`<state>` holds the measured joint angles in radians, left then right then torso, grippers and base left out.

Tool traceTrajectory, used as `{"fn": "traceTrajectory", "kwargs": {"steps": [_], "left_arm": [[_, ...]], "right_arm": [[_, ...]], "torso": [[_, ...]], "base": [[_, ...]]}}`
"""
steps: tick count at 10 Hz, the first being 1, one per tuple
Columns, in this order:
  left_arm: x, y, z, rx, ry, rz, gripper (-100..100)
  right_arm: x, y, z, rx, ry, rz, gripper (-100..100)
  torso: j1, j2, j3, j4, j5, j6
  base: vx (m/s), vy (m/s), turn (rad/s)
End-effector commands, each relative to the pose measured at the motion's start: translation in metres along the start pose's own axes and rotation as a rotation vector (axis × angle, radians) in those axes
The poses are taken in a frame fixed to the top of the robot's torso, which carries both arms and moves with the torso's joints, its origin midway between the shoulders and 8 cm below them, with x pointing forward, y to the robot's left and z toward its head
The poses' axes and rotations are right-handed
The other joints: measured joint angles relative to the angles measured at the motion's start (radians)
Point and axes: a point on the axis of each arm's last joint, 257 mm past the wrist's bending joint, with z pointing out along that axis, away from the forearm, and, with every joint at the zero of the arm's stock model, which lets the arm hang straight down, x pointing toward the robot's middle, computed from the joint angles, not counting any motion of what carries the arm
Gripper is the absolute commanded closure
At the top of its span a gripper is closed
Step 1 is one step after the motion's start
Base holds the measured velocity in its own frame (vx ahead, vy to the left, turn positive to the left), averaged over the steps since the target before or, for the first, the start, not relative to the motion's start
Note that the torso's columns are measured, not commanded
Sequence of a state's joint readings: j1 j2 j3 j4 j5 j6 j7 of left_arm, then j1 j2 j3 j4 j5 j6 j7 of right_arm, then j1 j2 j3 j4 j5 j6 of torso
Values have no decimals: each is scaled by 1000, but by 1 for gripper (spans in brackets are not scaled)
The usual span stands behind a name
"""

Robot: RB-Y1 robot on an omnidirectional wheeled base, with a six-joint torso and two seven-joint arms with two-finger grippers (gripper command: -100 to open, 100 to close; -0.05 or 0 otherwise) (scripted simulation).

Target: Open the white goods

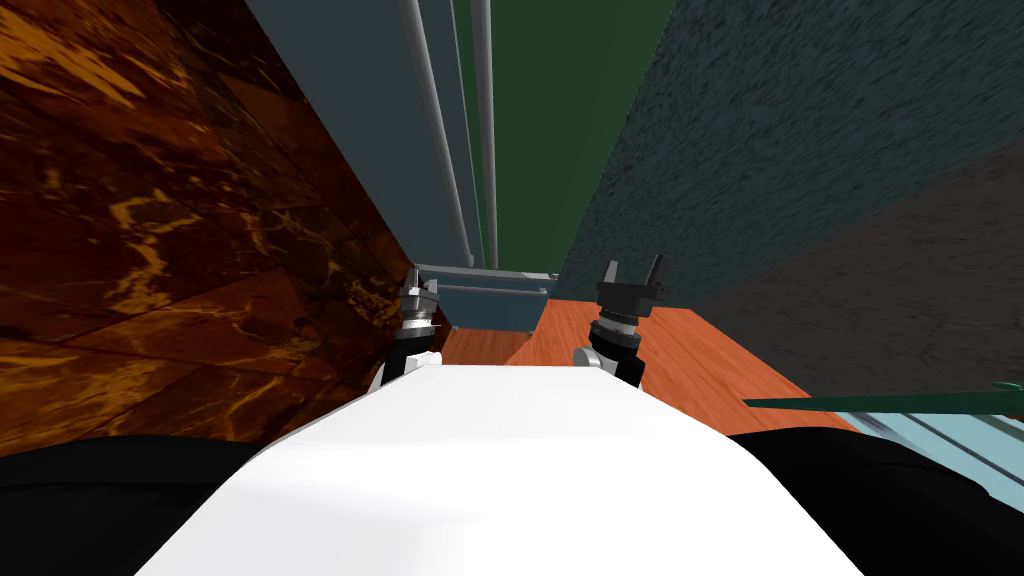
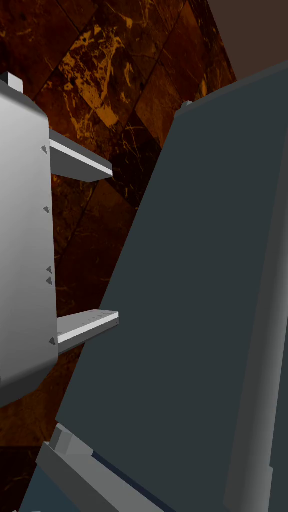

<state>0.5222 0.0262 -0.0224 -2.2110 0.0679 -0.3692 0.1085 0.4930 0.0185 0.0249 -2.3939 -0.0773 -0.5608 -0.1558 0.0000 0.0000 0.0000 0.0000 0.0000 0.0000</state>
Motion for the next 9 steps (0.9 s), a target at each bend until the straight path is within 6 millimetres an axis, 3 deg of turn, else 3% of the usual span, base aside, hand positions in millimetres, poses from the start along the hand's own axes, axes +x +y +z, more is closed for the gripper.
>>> {"fn": "traceTrajectory", "kwargs": {"steps": [1, 9], "left_arm": [[0, 0, 0, 0, 0, 0, 0], [0, 0, 0, 0, 0, 0, 0]], "right_arm": [[0, 0, 0, 0, 0, 0, 0], [0, 0, 0, 0, 0, 0, 0]], "torso": [[0, 40, -82, 41, 0, 0], [0, 618, -1234, 617, 0, 0]], "base": [[0, 0, 0], [0, 0, 0]]}}
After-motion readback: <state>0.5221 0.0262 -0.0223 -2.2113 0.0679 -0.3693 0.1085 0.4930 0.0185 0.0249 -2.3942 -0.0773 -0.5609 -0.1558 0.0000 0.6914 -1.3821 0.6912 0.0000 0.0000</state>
